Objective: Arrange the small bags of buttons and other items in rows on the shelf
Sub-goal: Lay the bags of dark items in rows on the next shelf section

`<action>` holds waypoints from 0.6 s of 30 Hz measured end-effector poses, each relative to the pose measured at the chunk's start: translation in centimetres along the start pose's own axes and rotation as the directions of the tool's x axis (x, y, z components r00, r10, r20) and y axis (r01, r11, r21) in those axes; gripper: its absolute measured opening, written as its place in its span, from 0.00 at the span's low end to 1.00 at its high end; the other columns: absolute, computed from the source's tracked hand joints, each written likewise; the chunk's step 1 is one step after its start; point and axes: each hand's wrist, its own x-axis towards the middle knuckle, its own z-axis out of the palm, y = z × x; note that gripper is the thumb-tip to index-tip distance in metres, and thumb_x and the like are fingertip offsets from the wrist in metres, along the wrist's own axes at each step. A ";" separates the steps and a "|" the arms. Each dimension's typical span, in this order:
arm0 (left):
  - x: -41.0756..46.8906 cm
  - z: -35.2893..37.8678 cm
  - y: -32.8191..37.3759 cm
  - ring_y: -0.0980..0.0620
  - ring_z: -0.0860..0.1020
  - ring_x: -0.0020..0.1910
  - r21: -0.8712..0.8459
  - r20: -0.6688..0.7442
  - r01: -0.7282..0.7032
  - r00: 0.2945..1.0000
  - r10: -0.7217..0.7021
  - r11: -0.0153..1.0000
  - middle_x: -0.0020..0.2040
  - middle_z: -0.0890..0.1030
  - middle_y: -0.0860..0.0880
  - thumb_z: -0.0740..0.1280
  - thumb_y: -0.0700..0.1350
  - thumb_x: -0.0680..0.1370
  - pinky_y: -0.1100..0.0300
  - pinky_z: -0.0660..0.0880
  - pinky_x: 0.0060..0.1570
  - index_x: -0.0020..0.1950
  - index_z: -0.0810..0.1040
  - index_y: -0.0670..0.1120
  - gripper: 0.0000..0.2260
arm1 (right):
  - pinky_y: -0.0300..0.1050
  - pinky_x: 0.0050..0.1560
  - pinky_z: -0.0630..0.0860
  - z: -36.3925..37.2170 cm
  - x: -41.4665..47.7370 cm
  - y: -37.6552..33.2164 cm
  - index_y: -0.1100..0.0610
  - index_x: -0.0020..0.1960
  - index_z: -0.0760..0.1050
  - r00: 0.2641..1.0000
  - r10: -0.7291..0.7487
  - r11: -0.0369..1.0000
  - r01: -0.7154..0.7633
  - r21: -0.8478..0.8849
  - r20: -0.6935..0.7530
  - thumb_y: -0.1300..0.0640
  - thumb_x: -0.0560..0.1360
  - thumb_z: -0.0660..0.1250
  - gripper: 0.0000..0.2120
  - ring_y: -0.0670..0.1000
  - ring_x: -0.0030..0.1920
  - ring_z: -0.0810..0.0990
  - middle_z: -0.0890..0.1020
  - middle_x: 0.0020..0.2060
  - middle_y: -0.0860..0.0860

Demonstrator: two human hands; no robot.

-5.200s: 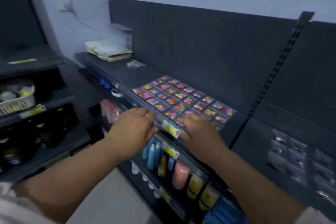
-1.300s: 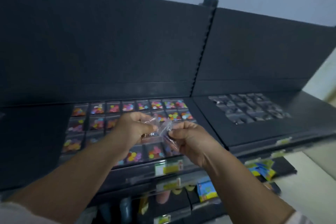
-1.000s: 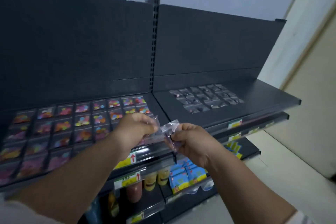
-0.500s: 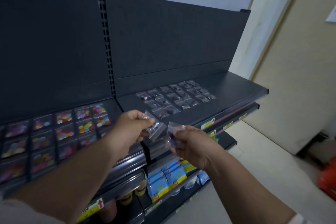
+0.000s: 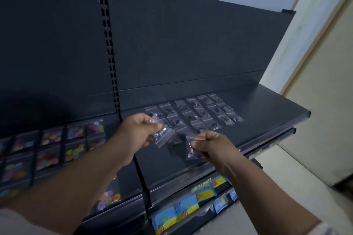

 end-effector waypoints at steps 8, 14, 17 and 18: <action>-0.1 2.4 -1.2 0.55 0.74 0.29 -0.036 -0.255 0.071 0.964 -0.078 0.997 0.33 0.79 0.50 0.71 0.41 0.74 0.62 0.70 0.30 0.38 0.76 0.46 0.06 | 0.43 0.37 0.76 -1.0 4.6 1.4 0.58 0.38 0.76 0.960 0.067 0.966 0.005 -0.258 0.271 0.67 0.73 0.68 0.07 0.49 0.33 0.76 0.78 0.32 0.53; -1.3 4.9 -1.9 0.53 0.74 0.32 -0.070 -0.393 0.085 0.914 -0.106 0.994 0.36 0.79 0.47 0.70 0.41 0.74 0.61 0.71 0.32 0.40 0.76 0.44 0.05 | 0.34 0.30 0.75 -0.9 6.3 2.4 0.56 0.41 0.73 0.905 0.060 0.935 0.096 -0.340 0.422 0.69 0.74 0.66 0.10 0.44 0.32 0.76 0.77 0.35 0.52; -2.1 5.9 -2.1 0.53 0.74 0.33 -0.081 -0.431 0.098 0.894 -0.123 0.992 0.38 0.79 0.46 0.70 0.42 0.75 0.61 0.72 0.33 0.40 0.76 0.44 0.05 | 0.33 0.37 0.75 -1.4 6.6 2.5 0.54 0.47 0.75 0.888 -0.066 0.822 0.307 -0.479 0.455 0.65 0.72 0.70 0.09 0.44 0.36 0.76 0.79 0.40 0.49; -2.3 6.1 -2.2 0.53 0.75 0.33 -0.078 -0.442 0.102 0.888 -0.126 0.992 0.38 0.79 0.45 0.70 0.42 0.75 0.60 0.72 0.33 0.40 0.76 0.44 0.05 | 0.35 0.42 0.76 -1.7 6.6 2.3 0.53 0.51 0.76 0.876 -0.119 0.748 0.389 -0.537 0.468 0.62 0.72 0.71 0.11 0.45 0.39 0.78 0.80 0.42 0.49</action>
